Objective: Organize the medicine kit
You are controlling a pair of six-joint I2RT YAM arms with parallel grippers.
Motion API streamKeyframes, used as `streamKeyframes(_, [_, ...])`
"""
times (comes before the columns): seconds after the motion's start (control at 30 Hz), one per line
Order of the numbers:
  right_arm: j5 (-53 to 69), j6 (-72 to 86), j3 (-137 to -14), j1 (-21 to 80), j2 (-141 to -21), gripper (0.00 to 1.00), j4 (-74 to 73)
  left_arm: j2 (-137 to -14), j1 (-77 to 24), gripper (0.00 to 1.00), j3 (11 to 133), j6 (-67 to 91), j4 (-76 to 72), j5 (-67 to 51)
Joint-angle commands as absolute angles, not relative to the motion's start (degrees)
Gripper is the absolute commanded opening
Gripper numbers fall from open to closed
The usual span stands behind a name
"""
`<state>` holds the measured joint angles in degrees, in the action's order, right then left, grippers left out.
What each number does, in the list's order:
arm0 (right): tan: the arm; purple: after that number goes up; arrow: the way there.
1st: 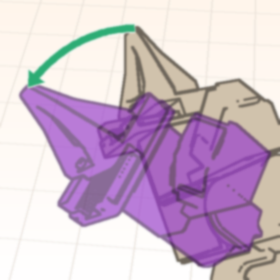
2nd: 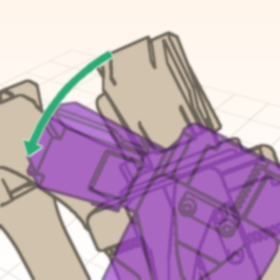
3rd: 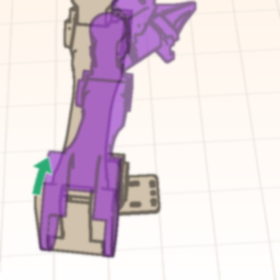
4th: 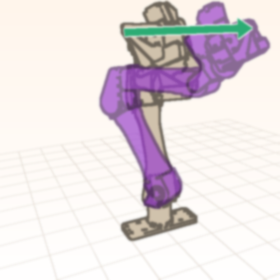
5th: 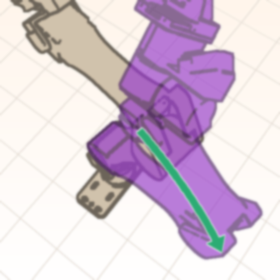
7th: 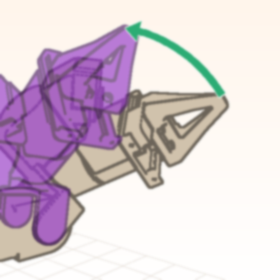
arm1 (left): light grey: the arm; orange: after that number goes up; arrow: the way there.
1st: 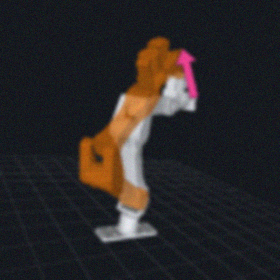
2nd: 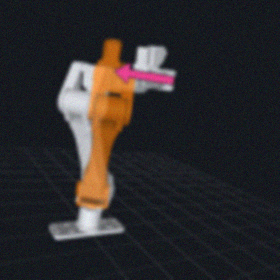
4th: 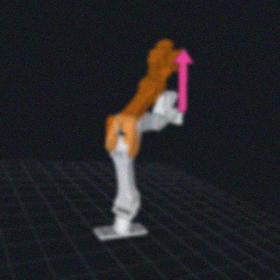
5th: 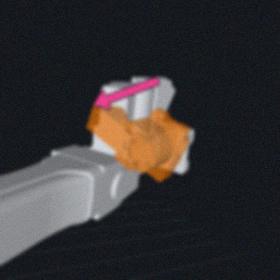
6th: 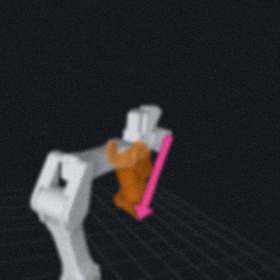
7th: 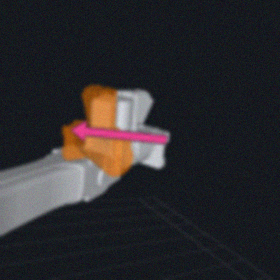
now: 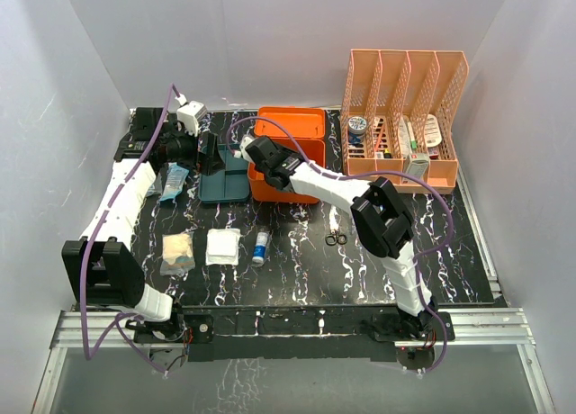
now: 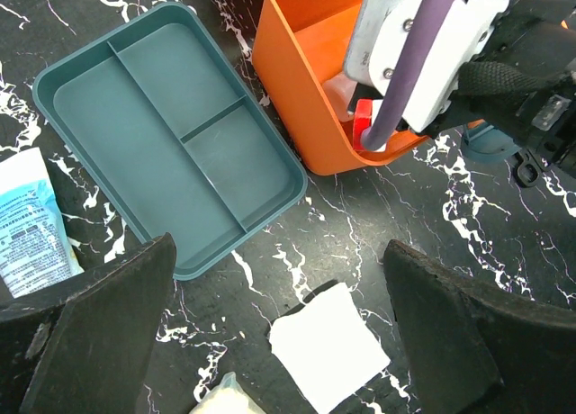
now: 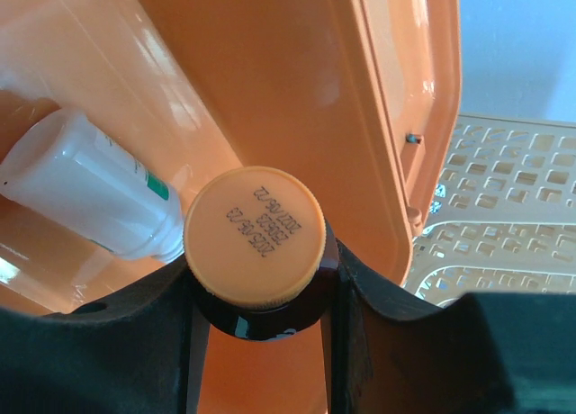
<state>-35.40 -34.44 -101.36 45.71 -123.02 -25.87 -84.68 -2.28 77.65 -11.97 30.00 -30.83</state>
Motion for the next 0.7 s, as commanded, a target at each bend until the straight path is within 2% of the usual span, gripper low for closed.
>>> streamKeyframes(0.0, [-34.52, -34.64, -103.19, 46.4, -122.44, 0.0, -24.94, -81.72, -1.77, 0.99, 76.82, -11.83, 29.83, -31.29])
streamKeyframes(0.13, [-33.06, -33.89, -102.93, 46.41, -122.17, 0.14, -24.95, -81.82, -1.76, 0.99, 77.13, -11.8, 29.96, -31.38])
streamKeyframes(0.33, [-32.18, -33.25, -103.11, 46.41, -122.83, 0.47, -24.71, -82.27, -1.81, 0.99, 77.77, -12.21, 30.23, -31.32])
streamKeyframes(0.5, [-31.87, -32.94, -103.27, 46.41, -123.33, 0.6, -24.13, -82.38, -1.76, 0.99, 78.03, -12.35, 30.25, -31.41])
streamKeyframes(0.67, [-31.39, -32.75, -103.68, 46.41, -123.69, 0.62, -23.89, -82.27, -1.77, 0.99, 77.96, -12.54, 30.32, -31.38])
